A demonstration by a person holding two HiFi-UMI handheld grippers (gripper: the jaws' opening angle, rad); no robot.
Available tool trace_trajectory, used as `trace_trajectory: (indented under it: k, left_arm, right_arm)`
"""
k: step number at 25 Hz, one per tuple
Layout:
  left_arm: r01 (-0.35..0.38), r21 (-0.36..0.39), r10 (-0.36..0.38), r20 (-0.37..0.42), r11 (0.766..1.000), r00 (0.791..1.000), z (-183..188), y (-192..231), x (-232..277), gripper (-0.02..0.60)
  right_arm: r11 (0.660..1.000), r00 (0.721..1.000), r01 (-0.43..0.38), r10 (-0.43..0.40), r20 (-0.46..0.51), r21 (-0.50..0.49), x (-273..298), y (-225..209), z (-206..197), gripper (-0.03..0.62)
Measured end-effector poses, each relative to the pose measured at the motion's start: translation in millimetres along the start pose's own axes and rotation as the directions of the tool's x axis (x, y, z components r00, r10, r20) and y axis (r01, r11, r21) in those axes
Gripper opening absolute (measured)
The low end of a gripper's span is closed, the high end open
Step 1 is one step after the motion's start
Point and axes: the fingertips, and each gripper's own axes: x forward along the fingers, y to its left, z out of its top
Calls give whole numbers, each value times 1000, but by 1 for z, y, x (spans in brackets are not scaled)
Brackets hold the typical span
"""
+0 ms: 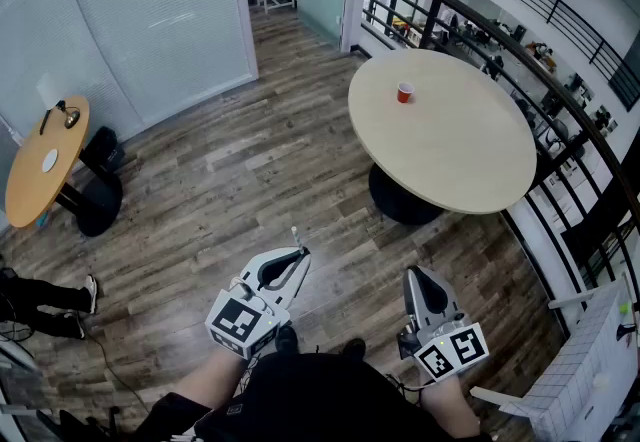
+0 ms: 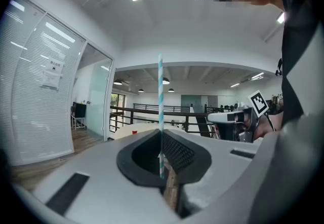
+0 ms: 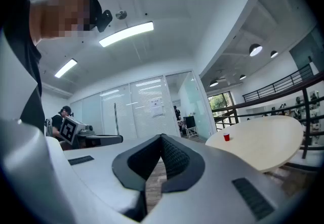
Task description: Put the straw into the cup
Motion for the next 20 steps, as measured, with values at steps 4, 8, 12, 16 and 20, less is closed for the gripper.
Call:
trace_trajectory:
  k: [4, 8, 12, 16, 20]
  left_arm:
    - [6, 1, -6, 1, 1000, 1000, 0, -1, 1, 17]
    - [12, 1, -12, 5, 1000, 1000, -2, 0, -4, 17]
    - [18, 1, -18, 6, 1000, 1000, -4, 16, -17, 17]
    - [4, -5, -4, 0, 1000, 1000, -9, 38, -37, 17]
    - [3, 10, -3, -2, 1000, 1000, -14, 57, -57, 17]
  right_arm:
    - [1000, 1000, -2, 2, -4, -7, 2, 1, -2, 20]
    - [1000, 1000, -18, 18, -5, 10, 5, 8, -6, 20]
    - [999, 999, -37, 37, 3, 18, 22, 28, -4, 20]
    - [999, 1000, -23, 23, 9, 31, 38, 48, -8, 20]
    - [999, 1000, -18, 18, 8, 39, 53, 69, -16, 21]
